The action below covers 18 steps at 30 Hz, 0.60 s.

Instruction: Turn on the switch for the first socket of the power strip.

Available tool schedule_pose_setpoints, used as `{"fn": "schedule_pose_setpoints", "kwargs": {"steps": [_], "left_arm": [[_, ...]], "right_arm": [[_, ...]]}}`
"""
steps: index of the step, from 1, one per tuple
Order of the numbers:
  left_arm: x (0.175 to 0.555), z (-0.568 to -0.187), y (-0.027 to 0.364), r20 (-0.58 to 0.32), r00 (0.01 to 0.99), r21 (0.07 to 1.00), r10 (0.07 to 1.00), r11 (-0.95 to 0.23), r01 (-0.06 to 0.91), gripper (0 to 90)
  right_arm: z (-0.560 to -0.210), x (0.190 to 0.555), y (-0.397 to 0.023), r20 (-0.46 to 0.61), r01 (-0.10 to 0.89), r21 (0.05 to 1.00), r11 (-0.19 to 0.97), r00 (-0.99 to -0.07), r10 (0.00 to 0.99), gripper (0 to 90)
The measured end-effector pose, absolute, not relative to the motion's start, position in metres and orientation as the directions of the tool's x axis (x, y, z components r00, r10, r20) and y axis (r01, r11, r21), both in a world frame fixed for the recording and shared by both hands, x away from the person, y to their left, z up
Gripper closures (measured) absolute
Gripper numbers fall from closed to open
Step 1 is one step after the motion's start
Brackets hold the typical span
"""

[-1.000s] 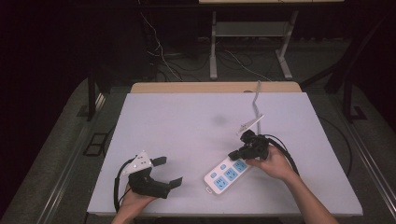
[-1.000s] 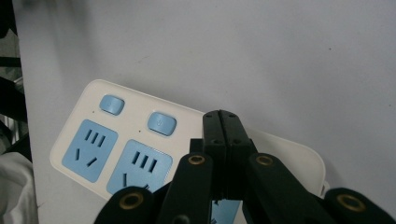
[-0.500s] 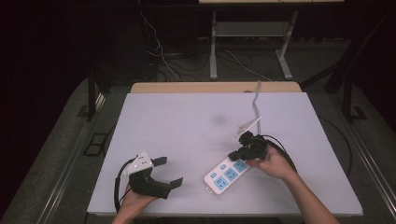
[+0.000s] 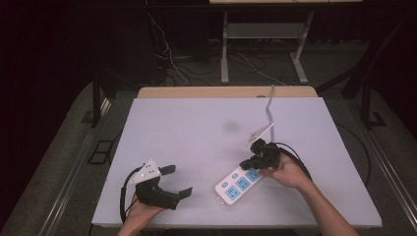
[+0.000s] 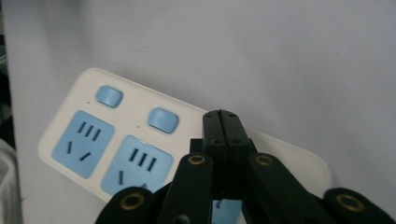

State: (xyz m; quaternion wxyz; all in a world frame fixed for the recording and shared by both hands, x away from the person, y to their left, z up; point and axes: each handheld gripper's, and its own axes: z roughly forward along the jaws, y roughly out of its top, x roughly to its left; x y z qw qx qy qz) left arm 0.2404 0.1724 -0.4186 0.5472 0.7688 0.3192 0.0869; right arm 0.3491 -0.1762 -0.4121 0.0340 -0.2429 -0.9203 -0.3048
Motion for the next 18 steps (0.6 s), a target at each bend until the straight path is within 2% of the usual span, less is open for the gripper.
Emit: {"fn": "schedule_pose_setpoints", "kwargs": {"steps": [6,18], "left_arm": [[0.2403,-0.419,0.1718,-0.215,0.783,0.895,0.584,-0.203,0.396,0.4],[0.2413,-0.4192,0.1728,-0.218,0.782,0.895,0.583,-0.201,0.399,0.4]], "right_arm": [[-0.4122,0.3485,-0.173,0.18,0.442,0.557,0.703,-0.891,0.417,90.0],[-0.4105,0.3491,-0.1737,0.191,0.443,0.554,0.705,-0.892,0.41,90.0]]}}
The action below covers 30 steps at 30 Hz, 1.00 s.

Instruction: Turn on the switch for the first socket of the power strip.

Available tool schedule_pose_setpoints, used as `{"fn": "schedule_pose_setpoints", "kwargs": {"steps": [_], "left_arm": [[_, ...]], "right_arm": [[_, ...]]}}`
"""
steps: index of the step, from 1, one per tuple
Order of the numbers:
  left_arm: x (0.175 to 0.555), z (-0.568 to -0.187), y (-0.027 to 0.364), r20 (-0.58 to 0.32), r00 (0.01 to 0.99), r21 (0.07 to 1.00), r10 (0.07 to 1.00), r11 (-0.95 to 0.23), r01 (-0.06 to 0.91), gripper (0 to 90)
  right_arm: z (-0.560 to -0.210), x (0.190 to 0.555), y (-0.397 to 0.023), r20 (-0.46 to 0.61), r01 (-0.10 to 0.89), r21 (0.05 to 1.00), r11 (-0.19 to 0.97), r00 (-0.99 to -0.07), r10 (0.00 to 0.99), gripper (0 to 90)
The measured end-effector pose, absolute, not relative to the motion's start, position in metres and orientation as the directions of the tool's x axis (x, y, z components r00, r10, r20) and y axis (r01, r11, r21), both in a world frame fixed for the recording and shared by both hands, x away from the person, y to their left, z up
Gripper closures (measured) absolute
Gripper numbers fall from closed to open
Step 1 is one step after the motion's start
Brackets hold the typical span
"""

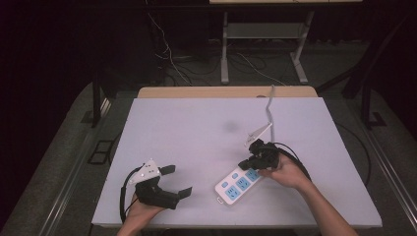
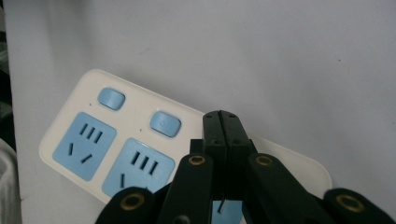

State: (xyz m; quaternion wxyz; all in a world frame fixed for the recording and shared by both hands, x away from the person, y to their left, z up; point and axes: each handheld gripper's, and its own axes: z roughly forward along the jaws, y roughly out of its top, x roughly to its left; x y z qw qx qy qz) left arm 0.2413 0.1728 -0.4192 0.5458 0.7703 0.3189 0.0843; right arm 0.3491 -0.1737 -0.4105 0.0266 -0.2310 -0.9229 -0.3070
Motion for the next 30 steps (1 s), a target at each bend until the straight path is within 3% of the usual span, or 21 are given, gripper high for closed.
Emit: {"fn": "schedule_pose_setpoints", "kwargs": {"steps": [30], "left_arm": [[0.242,-0.42,0.171,-0.221,0.786,0.894,0.577,-0.203,0.4,0.4]], "right_arm": [[-0.379,0.334,-0.214,0.175,0.456,0.63,0.628,-0.872,0.458,90.0]]}}
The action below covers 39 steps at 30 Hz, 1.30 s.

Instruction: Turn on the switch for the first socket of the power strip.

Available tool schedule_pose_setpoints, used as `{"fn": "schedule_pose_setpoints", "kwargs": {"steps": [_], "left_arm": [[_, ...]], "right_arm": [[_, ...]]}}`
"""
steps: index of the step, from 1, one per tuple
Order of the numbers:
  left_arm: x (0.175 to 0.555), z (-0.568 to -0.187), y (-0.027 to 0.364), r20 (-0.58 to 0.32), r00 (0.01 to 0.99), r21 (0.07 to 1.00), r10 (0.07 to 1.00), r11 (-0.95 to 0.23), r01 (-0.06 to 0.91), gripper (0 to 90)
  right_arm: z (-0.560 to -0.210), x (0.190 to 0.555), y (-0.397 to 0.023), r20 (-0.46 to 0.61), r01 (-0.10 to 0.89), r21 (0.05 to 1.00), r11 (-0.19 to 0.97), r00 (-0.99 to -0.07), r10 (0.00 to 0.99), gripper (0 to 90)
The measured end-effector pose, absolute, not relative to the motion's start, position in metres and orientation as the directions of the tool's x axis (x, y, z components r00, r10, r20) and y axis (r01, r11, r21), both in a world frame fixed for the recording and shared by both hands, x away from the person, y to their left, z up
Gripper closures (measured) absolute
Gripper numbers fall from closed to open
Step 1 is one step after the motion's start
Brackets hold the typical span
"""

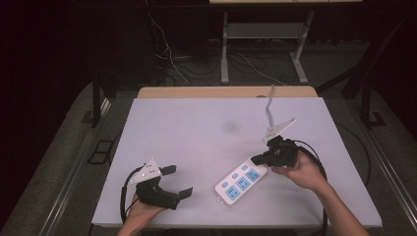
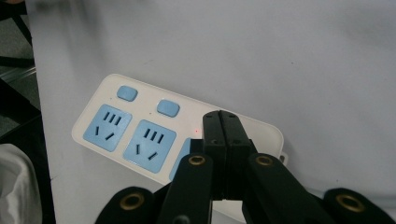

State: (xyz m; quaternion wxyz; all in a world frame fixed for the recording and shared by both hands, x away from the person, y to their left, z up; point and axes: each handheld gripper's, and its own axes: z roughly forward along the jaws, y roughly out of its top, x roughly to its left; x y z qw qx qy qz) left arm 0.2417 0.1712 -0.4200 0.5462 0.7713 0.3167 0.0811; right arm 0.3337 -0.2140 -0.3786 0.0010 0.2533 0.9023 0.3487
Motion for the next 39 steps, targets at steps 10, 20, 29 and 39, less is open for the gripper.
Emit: {"fn": "schedule_pose_setpoints", "kwargs": {"steps": [10,20,29,39], "left_arm": [[0.242,-0.42,0.171,-0.223,0.785,0.894,0.578,-0.2,0.401,0.4],[0.241,-0.42,0.171,-0.225,0.785,0.894,0.578,-0.198,0.402,0.4],[0.241,-0.42,0.171,-0.223,0.784,0.895,0.579,-0.198,0.401,0.4],[0.241,-0.42,0.171,-0.223,0.783,0.894,0.58,-0.198,0.401,0.4]], "right_arm": [[-0.371,0.33,-0.231,0.176,0.473,0.648,0.598,-0.856,0.486,90.0],[-0.368,0.323,-0.257,0.195,0.514,0.66,0.548,-0.822,0.536,89.3],[-0.365,0.313,-0.284,0.22,0.565,0.705,0.428,-0.748,0.626,52.5],[-0.369,0.3,-0.303,0.256,0.593,0.728,0.345,-0.701,0.666,10.7]]}}
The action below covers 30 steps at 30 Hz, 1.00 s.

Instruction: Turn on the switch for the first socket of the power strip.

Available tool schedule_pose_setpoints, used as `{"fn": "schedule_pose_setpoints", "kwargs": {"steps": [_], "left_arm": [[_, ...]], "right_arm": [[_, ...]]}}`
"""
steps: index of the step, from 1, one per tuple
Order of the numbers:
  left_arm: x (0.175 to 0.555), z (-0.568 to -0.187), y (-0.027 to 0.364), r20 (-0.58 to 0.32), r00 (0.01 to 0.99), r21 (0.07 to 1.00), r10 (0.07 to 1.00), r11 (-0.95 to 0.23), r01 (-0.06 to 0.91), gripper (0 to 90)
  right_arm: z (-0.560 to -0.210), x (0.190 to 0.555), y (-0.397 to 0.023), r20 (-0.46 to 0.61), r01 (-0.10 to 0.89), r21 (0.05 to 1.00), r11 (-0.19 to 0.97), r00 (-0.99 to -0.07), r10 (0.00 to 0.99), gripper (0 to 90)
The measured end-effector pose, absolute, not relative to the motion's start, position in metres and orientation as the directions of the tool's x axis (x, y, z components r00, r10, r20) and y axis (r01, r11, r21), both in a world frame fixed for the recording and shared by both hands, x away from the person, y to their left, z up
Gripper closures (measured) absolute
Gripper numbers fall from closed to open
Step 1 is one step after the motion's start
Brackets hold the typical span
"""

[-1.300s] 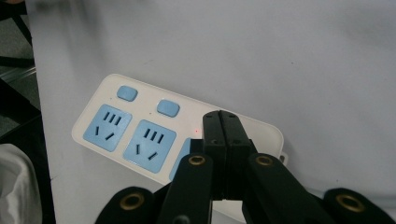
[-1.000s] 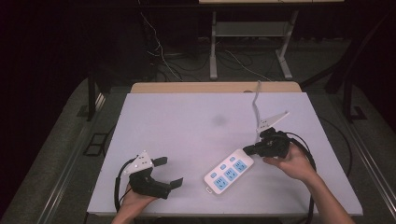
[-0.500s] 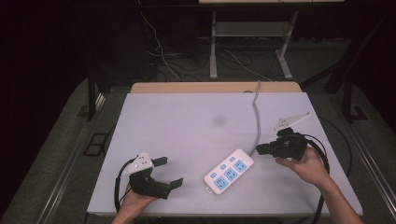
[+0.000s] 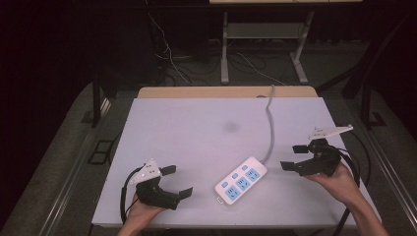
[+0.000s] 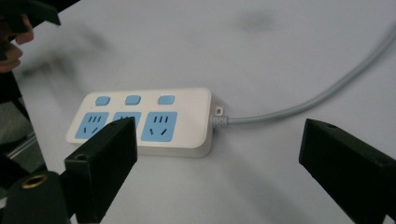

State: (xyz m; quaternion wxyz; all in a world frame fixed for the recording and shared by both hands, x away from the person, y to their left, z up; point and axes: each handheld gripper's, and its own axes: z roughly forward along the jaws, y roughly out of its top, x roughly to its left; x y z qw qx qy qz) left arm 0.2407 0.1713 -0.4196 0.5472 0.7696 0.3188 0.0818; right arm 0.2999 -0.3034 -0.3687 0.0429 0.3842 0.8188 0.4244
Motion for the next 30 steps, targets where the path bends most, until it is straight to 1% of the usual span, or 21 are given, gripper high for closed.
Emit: {"fn": "schedule_pose_setpoints", "kwargs": {"steps": [2,3,16,25,30], "left_arm": [[0.241,-0.42,0.172,-0.223,0.784,0.895,0.58,-0.198,0.401,0.4],[0.241,-0.42,0.172,-0.223,0.783,0.895,0.58,-0.197,0.4,0.4],[0.24,-0.42,0.171,-0.222,0.783,0.894,0.581,-0.199,0.401,0.4],[0.24,-0.42,0.171,-0.221,0.783,0.894,0.581,-0.2,0.4,0.4],[0.24,-0.42,0.171,-0.222,0.782,0.894,0.582,-0.199,0.402,0.4]], "right_arm": [[-0.37,0.297,-0.307,0.256,0.599,0.73,0.329,-0.686,0.681,0.5],[-0.372,0.294,-0.31,0.263,0.604,0.731,0.317,-0.678,0.686,0.1],[-0.391,0.272,-0.327,0.302,0.618,0.744,0.253,-0.65,0.697,0.2],[-0.407,0.26,-0.326,0.322,0.621,0.752,0.221,-0.639,0.699,0.2],[-0.416,0.256,-0.323,0.32,0.619,0.753,0.224,-0.642,0.697,0.2]]}}
